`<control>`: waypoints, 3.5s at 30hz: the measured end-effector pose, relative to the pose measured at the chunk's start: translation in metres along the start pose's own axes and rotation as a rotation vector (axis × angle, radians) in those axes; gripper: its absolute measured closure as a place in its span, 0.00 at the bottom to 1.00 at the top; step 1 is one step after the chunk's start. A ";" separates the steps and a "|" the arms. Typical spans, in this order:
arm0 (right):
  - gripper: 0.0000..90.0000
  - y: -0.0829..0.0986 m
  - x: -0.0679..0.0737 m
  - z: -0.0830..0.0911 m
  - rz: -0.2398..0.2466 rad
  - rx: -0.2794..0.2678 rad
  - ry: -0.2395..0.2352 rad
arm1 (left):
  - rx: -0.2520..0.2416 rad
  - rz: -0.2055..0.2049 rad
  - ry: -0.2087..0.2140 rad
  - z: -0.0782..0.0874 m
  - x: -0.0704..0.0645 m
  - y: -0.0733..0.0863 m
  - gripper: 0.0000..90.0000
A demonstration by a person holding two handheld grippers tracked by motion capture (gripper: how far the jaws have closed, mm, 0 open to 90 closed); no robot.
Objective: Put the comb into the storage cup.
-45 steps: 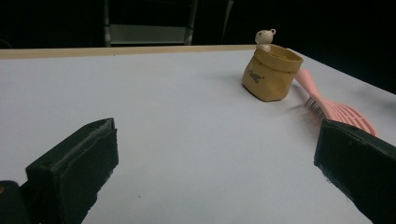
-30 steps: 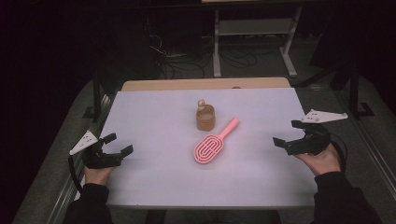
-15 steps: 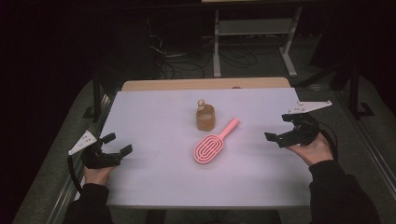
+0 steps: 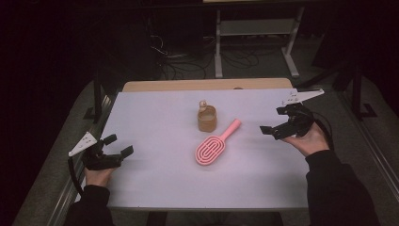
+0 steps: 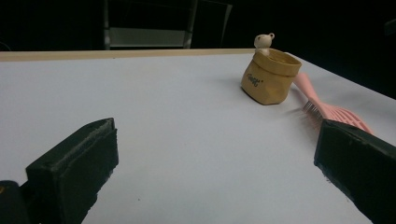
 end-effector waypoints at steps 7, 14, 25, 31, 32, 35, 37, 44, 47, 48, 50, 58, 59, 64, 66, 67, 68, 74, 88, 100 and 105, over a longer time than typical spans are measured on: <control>0.00 -0.010 0.001 -0.010 0.013 0.008 -0.011 | -0.005 0.001 0.000 0.001 0.001 -0.001 0.00; 0.00 -0.016 0.002 -0.023 0.020 0.027 -0.024 | -0.007 0.003 0.000 0.000 0.001 -0.001 0.00; 0.00 -0.024 0.001 -0.039 0.019 0.042 -0.039 | -0.009 0.003 0.000 0.000 0.001 -0.001 0.00; 0.00 -0.025 -0.002 -0.048 0.017 0.044 -0.053 | -0.011 0.005 0.002 0.000 0.002 -0.001 0.00; 0.00 -0.025 -0.003 -0.050 0.013 0.044 -0.056 | -0.011 0.006 0.001 0.000 0.002 -0.001 0.00; 0.00 -0.024 -0.006 -0.056 0.007 0.047 -0.061 | -0.011 0.006 -0.001 0.000 0.002 -0.001 0.00; 0.00 -0.024 -0.007 -0.060 -0.004 0.049 -0.060 | -0.010 0.007 -0.001 -0.001 0.002 -0.001 0.00; 0.00 -0.027 -0.006 -0.074 -0.011 0.062 -0.055 | -0.010 0.008 0.004 -0.001 0.001 -0.001 0.00; 0.00 -0.029 -0.006 -0.080 -0.010 0.078 -0.051 | -0.012 0.007 0.004 -0.001 0.002 -0.001 0.00; 0.00 -0.030 -0.006 -0.083 -0.009 0.079 -0.050 | -0.012 0.007 0.004 -0.001 0.002 -0.001 0.00; 0.00 -0.030 -0.007 -0.087 -0.011 0.090 -0.045 | -0.010 0.008 0.005 -0.001 0.002 -0.001 0.00; 0.12 -0.031 -0.008 -0.105 -0.007 0.099 -0.043 | -0.007 0.008 0.007 -0.002 0.002 0.000 0.00; 0.14 -0.032 -0.007 -0.106 -0.004 0.097 -0.045 | -0.007 0.007 0.007 -0.002 0.002 0.000 0.00; 0.19 -0.035 -0.002 -0.114 -0.030 0.090 -0.090 | -0.014 0.005 0.004 -0.002 0.002 -0.001 0.00; 0.22 -0.036 0.000 -0.116 -0.037 0.085 -0.110 | -0.017 0.004 0.001 -0.002 0.003 -0.002 0.00; 0.25 -0.036 0.001 -0.117 -0.033 0.084 -0.111 | -0.017 0.004 0.001 -0.002 0.003 -0.002 0.00; 0.27 -0.037 0.001 -0.118 -0.030 0.086 -0.114 | -0.019 0.005 0.000 -0.002 0.003 -0.002 0.00; 0.43 -0.038 0.005 -0.125 -0.012 0.100 -0.092 | -0.024 0.007 -0.003 -0.002 0.004 -0.002 0.00; 0.83 -0.029 0.004 -0.140 -0.009 0.156 -0.044 | -0.025 0.010 -0.009 -0.001 0.005 -0.002 0.00; 0.98 -0.027 0.003 -0.152 -0.009 0.147 -0.019 | -0.022 0.007 -0.006 -0.002 0.005 -0.002 0.00; 0.99 -0.023 0.002 -0.158 -0.002 0.163 -0.027 | -0.023 0.007 -0.006 -0.002 0.005 -0.002 0.00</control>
Point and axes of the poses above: each handheld gripper's, and its own axes: z roughly backward along the jaws, y roughly out of its underside, x roughly to its left, the point moved 7 cm from there along -z, roughly forward along the jaws, and after that the axes turned 5 degrees about -z, right-handed, at the moved point
